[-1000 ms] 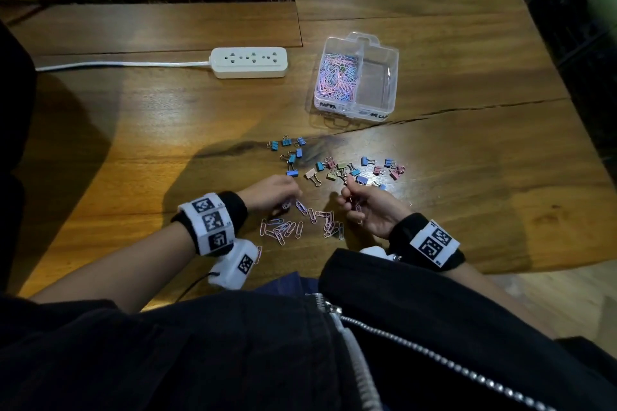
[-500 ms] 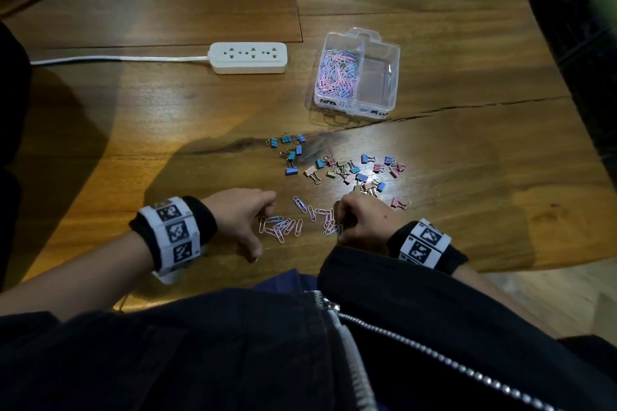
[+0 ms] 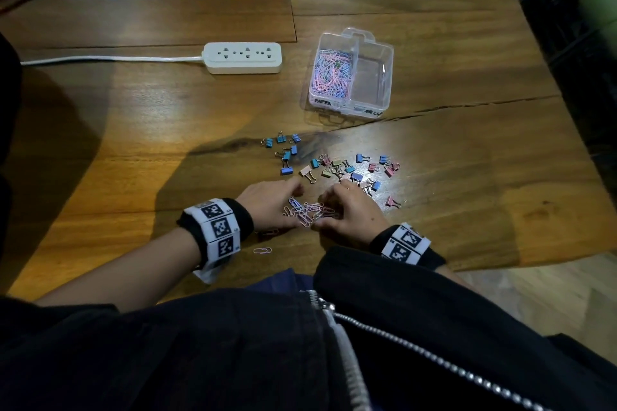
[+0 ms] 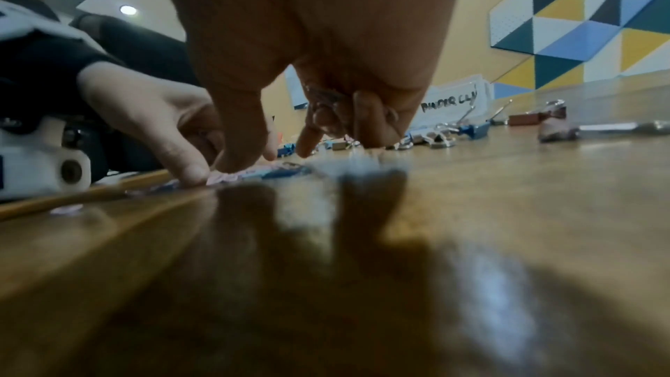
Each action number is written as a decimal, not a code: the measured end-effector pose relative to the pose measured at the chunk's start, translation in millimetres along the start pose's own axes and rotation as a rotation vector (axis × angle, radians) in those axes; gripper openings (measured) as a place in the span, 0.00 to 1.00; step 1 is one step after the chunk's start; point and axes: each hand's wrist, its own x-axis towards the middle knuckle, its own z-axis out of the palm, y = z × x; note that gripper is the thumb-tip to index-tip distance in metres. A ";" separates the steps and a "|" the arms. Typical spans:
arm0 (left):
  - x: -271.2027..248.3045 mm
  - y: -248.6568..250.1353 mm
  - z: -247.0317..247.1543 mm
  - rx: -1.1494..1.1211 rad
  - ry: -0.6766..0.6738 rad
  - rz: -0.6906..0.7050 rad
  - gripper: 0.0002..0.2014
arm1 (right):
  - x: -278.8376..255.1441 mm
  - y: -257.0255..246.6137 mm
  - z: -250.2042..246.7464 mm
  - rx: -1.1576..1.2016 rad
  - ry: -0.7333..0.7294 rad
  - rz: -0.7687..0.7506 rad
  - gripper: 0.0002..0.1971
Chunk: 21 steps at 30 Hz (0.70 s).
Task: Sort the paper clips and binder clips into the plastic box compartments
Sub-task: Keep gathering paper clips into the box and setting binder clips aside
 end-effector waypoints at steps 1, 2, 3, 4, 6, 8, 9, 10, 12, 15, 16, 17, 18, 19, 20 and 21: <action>0.3 -0.1 1.7 0.009 0.005 -0.004 0.25 | -0.6 0.5 0.7 -0.012 0.006 0.001 0.22; -0.1 0.0 2.8 0.028 0.013 -0.006 0.23 | 0.1 0.9 1.5 -0.012 0.021 -0.003 0.22; -0.8 -0.3 3.6 0.052 0.025 -0.009 0.20 | 1.2 -0.3 1.4 -0.013 0.032 -0.010 0.20; -1.2 -0.6 4.2 0.076 0.042 -0.011 0.18 | 3.0 -1.5 1.7 -0.024 0.031 -0.017 0.18; -0.8 -2.1 5.5 0.113 0.059 -0.017 0.14 | 6.4 -5.8 2.3 -0.037 0.001 -0.024 0.13; 0.2 -2.5 6.9 0.107 0.035 -0.037 0.12 | 8.9 -9.5 4.2 -0.026 -0.037 -0.026 0.08; 0.8 -2.8 6.9 0.090 0.013 -0.049 0.11 | 9.8 -10.9 5.3 -0.020 -0.054 -0.019 0.06; 1.7 -3.3 6.1 0.063 -0.012 -0.059 0.10 | 10.5 -12.1 5.8 -0.014 -0.069 0.000 0.05; 3.7 -6.0 2.5 -0.054 -0.068 -0.078 0.08 | 12.6 -12.2 7.3 -0.010 -0.098 0.031 0.03; 2.5 -13.1 -6.1 -0.422 -0.154 -0.124 0.15 | 15.3 -11.0 8.0 -0.009 -0.124 0.071 0.04; 1.7 -15.6 -8.4 -0.581 -0.174 -0.157 0.17 | 14.6 -11.6 6.5 0.019 -0.115 0.084 0.05; 0.6 -17.9 -10.3 -0.756 -0.184 -0.198 0.16 | 13.4 -11.9 4.4 0.059 -0.101 0.097 0.05; -0.3 -19.4 -11.8 -0.948 -0.187 -0.246 0.14 | 11.4 -12.6 0.9 0.111 -0.084 0.113 0.04; -1.2 -20.3 -12.7 -1.151 -0.174 -0.286 0.13 | 9.3 -13.1 -2.9 0.172 -0.068 0.136 0.03; -1.7 -21.6 -12.9 -1.339 -0.148 -0.310 0.13 | 7.3 -13.0 -6.9 0.247 -0.055 0.161 0.04; -1.9 -23.4 -12.7 -1.490 -0.121 -0.315 0.13 | 6.1 -11.9 -10.2 0.345 -0.054 0.186 0.07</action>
